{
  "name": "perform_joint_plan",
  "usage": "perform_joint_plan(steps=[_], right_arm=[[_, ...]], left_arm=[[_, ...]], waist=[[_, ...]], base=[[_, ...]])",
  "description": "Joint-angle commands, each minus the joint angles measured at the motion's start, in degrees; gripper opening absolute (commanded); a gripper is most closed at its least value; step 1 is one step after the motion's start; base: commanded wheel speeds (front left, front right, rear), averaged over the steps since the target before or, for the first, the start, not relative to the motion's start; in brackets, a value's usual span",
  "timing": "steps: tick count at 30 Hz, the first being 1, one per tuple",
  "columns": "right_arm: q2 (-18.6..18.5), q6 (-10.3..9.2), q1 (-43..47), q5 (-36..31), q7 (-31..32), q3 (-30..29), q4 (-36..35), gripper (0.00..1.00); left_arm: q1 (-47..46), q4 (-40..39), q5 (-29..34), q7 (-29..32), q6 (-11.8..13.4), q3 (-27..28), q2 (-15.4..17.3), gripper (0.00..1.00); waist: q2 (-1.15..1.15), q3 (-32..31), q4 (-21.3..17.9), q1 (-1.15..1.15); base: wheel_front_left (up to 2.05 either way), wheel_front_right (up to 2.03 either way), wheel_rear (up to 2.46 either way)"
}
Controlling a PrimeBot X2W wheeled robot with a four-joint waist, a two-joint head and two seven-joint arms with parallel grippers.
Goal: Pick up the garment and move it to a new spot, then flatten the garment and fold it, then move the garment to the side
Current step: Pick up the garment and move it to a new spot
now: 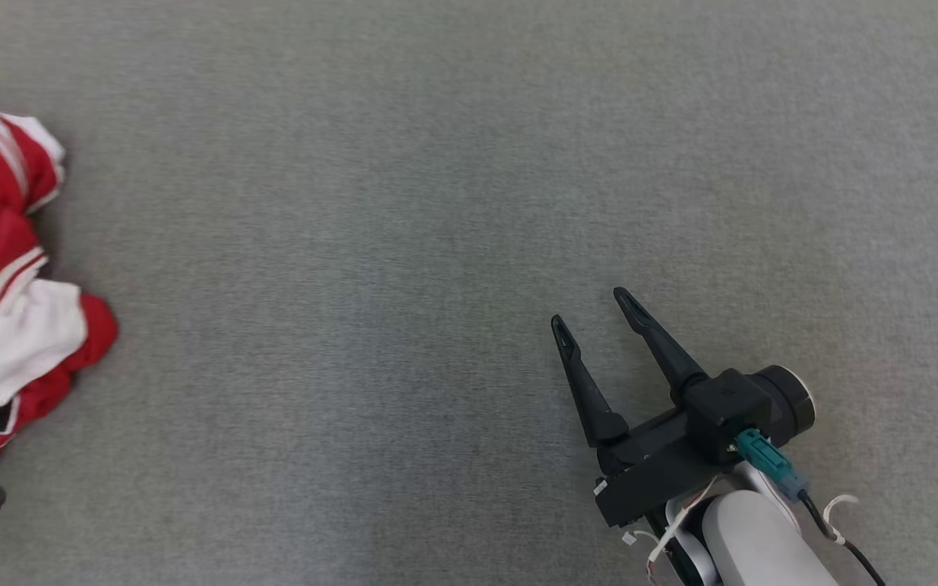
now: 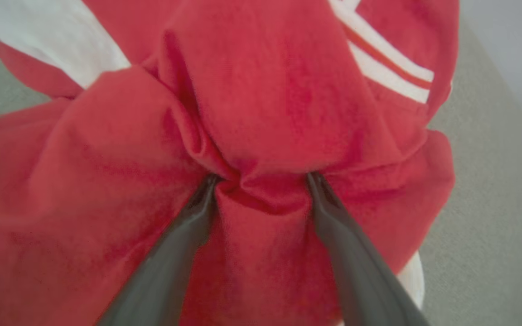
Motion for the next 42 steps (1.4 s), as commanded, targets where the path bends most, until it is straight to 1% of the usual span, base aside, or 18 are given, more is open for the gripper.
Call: perform_joint_plan(steps=[1,2,3,8,12,18,23,25,28,33,39,42], right_arm=[[0.0,-0.12,-0.1,0.4,-0.3,0.1,0.1,1.0],[0.0,-0.12,-0.1,0.6,-0.4,0.1,0.3,1.0],[0.0,-0.12,-0.1,0.7,-0.5,0.2,0.5,1.0],[0.0,-0.12,0.7,1.4,-1.1,-0.3,1.7,1.0],[0.0,-0.12,1.9,2.4,-1.6,-0.6,3.0,1.0],[0.0,-0.12,4.6,4.5,-2.6,-1.3,4.8,1.0],[0.0,-0.12,6.8,6.0,-3.4,-1.6,5.9,1.0],[0.0,-0.12,7.2,6.3,-3.6,-1.6,6.0,1.0],[-0.1,-0.12,8.5,6.8,-3.7,-2.1,6.3,1.0],[0.0,-0.12,10.3,7.0,-3.6,-3.1,6.5,1.0],[0.0,-0.12,10.9,6.2,-2.7,-3.5,5.3,1.0],[-0.1,-0.12,10.9,6.1,-2.3,-3.5,4.6,1.0]], left_arm=[[0.7,-0.3,1.0,-0.3,0.6,-0.5,0.2,0.59],[0.3,-0.7,1.5,-0.5,0.9,-0.9,0.2,0.32],[0.3,-1.1,1.8,-0.9,1.3,-1.0,0.3,0.0],[0.6,-3.1,2.3,-3.2,0.8,-1.0,0.1,0.0],[1.3,-4.3,2.1,-5.2,-1.5,-0.5,1.4,0.0],[-2.2,-7.5,2.6,-6.2,-4.2,-2.2,2.6,0.0],[-6.3,-11.6,2.5,-5.8,-5.8,-5.2,1.2,0.0],[-7.0,-12.4,2.4,-5.8,-6.1,-5.8,0.8,0.0],[-8.9,-16.0,2.4,-5.1,-5.7,-8.3,-1.7,0.0],[-11.5,-19.8,1.6,-5.1,-6.0,-12.0,-6.2,0.0],[-12.9,-22.4,0.2,-6.6,-6.6,-15.3,-11.3,0.0],[-12.0,-23.0,-0.4,-7.6,-7.1,-16.4,-14.0,0.0]], waist=[[-0.01,1.2,-1.5,-0.02],[-0.01,0.9,-1.3,-0.02],[-0.01,0.6,-1.2,-0.02],[-0.01,-2.3,0.2,-0.02],[-0.01,-6.0,1.7,-0.02],[-0.01,-12.5,3.5,-0.02],[-0.01,-17.4,3.3,-0.02],[-0.01,-18.2,3.0,-0.02],[-0.01,-20.4,1.7,-0.02],[-0.01,-22.8,-1.9,-0.02],[-0.01,-23.2,-8.2,-0.02],[-0.01,-22.9,-11.4,-0.02]], base=[[0.0,0.0,0.0],[0.0,0.0,0.0],[0.0,0.0,0.0],[0.0,0.0,0.0],[0.0,0.0,0.0],[0.0,0.0,0.0],[0.0,0.0,0.0],[0.0,0.0,0.0],[0.0,0.0,0.0],[0.0,0.0,0.0],[0.0,0.0,0.0],[0.0,0.0,0.0]])
